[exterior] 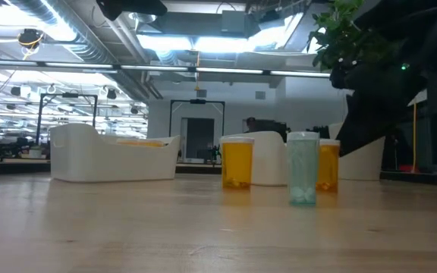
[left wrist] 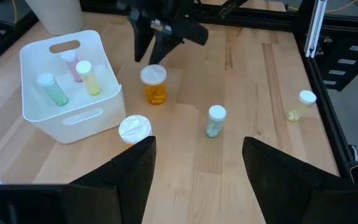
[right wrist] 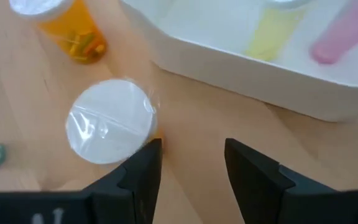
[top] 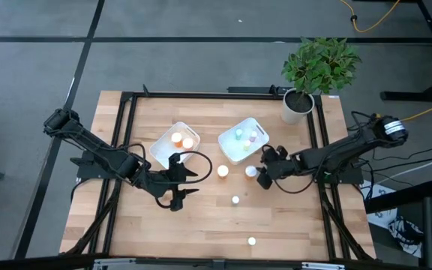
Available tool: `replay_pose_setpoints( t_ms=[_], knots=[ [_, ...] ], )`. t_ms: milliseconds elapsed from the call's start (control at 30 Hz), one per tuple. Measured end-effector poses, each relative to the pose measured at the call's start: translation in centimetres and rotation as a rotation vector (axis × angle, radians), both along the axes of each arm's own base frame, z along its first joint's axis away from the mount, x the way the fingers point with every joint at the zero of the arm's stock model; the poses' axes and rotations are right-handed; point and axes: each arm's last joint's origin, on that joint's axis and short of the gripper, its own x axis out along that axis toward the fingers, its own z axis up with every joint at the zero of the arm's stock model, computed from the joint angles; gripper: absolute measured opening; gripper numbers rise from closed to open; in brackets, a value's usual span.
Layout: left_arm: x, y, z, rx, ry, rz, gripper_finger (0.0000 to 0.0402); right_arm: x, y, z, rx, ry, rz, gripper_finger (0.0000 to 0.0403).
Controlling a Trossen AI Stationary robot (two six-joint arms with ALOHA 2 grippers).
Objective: Pick and place medicine bottles into bin by pill shape (circle, oval)
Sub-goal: Put the orange capsule bottle into the left white bin
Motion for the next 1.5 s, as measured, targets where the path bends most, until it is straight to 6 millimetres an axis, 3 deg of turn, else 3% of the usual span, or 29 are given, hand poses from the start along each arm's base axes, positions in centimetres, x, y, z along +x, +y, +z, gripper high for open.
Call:
replay_pose_setpoints(
  t_ms=[367,600,1267,1500],
  knots=[
    [0.0,0.0,0.0,0.0,0.0,-0.001,0.0234,2.8,0.8,-2.6,0.031,-0.071,0.041,0.0177],
    [0.0,0.0,0.0,0.0,0.0,-0.001,0.0234,4.3,1.3,-2.4,0.049,-0.075,0.055,0.0177],
    [0.0,0.0,0.0,-0.002,0.001,-0.001,0.0234,11.8,3.8,-1.4,0.069,-0.051,0.145,0.0177],
    [0.0,0.0,0.0,-0.005,0.001,0.0,0.0234,12.6,4.5,-0.9,0.056,-0.044,0.179,0.0177]
  ],
)
